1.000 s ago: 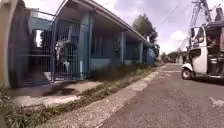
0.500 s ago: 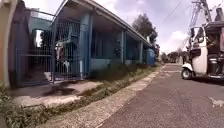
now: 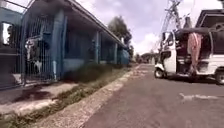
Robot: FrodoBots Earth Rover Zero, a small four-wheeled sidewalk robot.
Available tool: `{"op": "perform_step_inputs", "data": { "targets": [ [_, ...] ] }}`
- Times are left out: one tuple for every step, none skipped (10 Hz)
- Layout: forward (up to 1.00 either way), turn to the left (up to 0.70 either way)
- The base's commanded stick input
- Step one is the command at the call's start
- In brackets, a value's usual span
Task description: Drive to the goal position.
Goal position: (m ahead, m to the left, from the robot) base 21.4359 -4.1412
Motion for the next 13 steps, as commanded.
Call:
{"op": "perform_step_inputs", "data": {
  "targets": [
    [0.0, -0.7],
    [0.0, -0.7],
    [0.0, -0.7],
    [0.0, -0.7],
    [0.0, -0.7],
    [0.0, 0.0],
    [0.0, 0.0],
    [0.0, 0.0],
    [0.0, 0.0],
    [0.0, 0.0],
    [0.0, 0.0],
    [0.0, 0.0],
    [-0.07, 0.0]
  ]
}}
